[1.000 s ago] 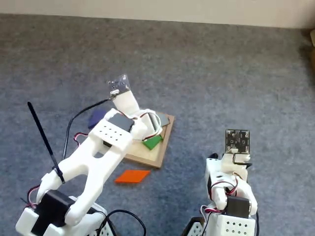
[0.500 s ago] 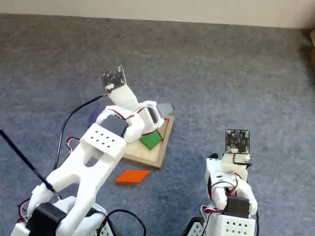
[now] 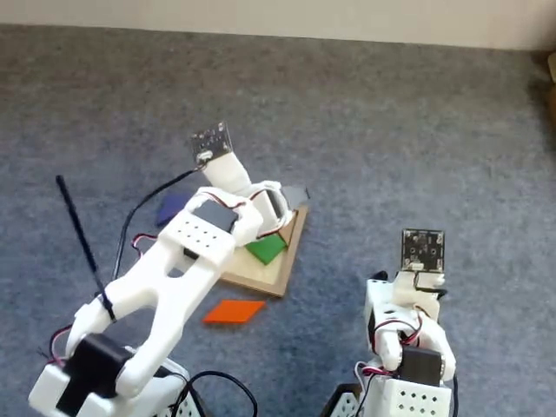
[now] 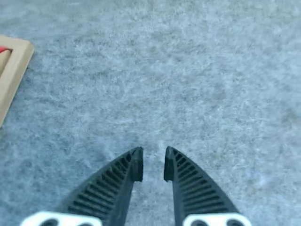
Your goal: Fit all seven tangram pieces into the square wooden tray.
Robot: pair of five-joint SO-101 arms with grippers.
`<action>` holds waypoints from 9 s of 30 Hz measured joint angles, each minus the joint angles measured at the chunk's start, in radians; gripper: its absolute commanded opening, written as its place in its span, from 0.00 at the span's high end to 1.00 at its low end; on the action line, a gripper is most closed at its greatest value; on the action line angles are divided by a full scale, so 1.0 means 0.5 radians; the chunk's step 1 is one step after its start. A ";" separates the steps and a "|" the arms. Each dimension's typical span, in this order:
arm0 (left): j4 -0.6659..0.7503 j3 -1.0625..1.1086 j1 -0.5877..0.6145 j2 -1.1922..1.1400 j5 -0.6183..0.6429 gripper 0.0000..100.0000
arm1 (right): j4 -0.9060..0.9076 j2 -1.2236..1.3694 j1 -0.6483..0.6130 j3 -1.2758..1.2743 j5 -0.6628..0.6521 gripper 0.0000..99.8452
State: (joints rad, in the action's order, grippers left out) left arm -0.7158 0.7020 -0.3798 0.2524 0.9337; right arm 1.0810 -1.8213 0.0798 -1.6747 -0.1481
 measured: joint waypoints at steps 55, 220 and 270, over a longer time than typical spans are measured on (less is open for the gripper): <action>0.037 0.239 -0.199 0.215 0.000 0.68 | 0.000 0.000 0.009 0.000 0.000 0.91; -0.276 0.040 -0.052 0.098 0.114 0.68 | 0.000 0.000 0.009 0.000 0.000 0.91; -0.374 0.009 0.037 -0.114 0.055 0.68 | 0.000 0.000 0.009 0.000 0.000 0.91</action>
State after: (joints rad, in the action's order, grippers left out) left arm -0.9030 0.7066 -0.3613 0.1956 0.9613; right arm 1.0810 -1.8213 0.0844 -1.6747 -0.1481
